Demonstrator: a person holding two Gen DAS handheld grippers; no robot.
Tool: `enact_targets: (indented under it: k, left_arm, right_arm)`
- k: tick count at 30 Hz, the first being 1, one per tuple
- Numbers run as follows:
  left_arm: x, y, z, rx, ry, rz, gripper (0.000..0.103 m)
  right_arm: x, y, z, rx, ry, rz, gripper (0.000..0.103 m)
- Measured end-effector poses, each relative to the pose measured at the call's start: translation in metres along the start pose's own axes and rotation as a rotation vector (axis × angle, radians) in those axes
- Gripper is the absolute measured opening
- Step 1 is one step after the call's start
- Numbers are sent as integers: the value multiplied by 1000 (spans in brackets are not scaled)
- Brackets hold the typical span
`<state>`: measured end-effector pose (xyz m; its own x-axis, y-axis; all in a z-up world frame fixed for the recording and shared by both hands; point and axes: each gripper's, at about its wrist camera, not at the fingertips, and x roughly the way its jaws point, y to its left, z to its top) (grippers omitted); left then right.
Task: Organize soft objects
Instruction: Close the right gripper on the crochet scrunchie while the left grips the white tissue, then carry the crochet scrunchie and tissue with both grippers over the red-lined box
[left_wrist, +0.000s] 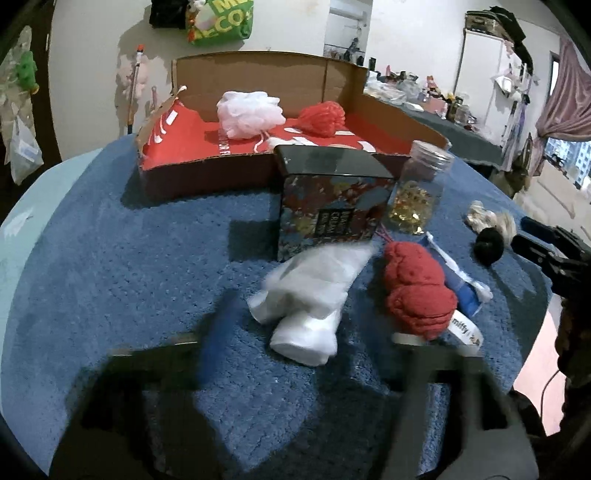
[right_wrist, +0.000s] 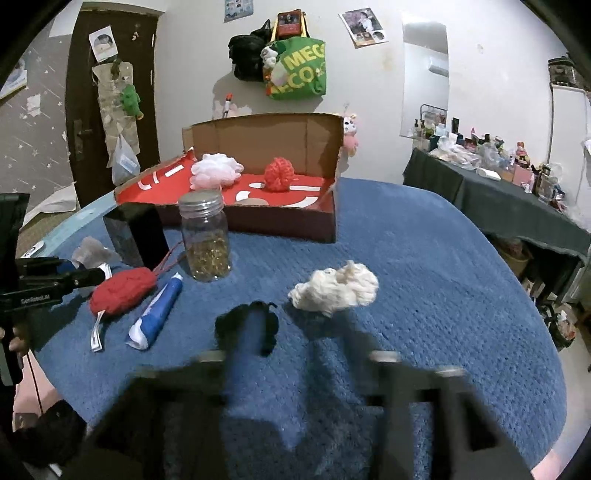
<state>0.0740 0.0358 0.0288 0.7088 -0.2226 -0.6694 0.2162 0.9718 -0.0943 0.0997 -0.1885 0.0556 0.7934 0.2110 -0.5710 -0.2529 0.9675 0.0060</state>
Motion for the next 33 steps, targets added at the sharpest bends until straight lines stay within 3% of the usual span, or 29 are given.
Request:
enact_targets:
  k: [9, 17, 19, 21, 24, 33]
  left_arm:
    - [0, 6, 8, -14, -6, -12, 76]
    - [7, 21, 15, -57, 19, -49, 73]
    - [8, 23, 16, -66, 23, -75, 47]
    - [12, 23, 16, -73, 44, -119, 34]
    - [10, 18, 15, -55, 30, -110, 30]
    - [-8, 11, 18, -46, -17, -130, 28]
  right_arm:
    - [2, -16, -1, 44, -10, -50, 75]
    - [32, -35, 8, 89, 70, 8, 77]
    - [39, -35, 9, 85, 88, 28, 65]
    - [46, -35, 9, 86, 114, 61, 37]
    - [45, -33, 8, 95, 106, 88, 30]
    - [13, -14, 20, 47, -1, 62, 25]
